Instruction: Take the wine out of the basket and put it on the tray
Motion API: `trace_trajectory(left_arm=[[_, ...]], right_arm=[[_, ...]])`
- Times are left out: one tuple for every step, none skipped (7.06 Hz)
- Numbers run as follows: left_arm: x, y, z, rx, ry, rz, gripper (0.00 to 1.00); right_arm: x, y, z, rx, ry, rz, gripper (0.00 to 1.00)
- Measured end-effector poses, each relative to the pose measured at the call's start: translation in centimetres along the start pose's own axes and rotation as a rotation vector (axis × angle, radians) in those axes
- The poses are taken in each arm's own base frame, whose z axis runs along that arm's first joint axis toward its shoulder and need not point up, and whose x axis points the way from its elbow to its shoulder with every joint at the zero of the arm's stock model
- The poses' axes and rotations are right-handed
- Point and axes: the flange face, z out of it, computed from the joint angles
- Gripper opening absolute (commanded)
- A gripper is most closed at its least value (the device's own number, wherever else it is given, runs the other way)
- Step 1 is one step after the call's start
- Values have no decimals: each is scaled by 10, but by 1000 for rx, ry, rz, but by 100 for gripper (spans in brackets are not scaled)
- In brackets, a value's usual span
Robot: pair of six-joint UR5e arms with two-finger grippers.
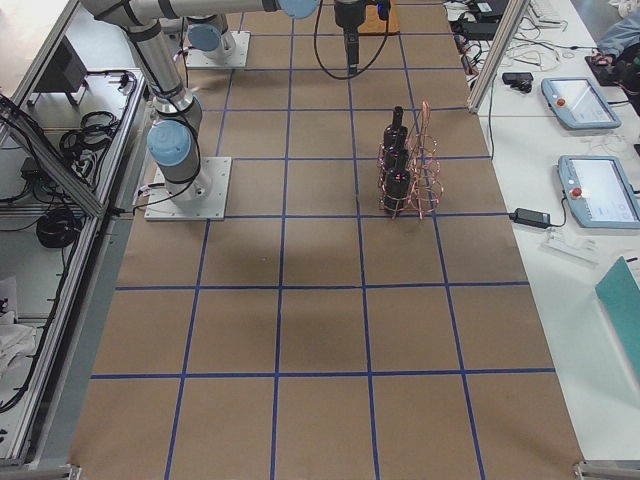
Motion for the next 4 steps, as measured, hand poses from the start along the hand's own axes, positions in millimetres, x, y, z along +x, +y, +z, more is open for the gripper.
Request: trace_trajectory(left_arm=[[0,0,0,-1,0,0,100],[0,0,0,-1,0,-1,100],[0,0,0,-1,0,-1,100],[0,0,0,-1,0,-1,100]], right_arm=[[4,-9,5,10,3,5,100],[15,-27,11,21,4,26,100],[36,-54,18,26,4,53,100],[59,-82,30,20,6,57,100]])
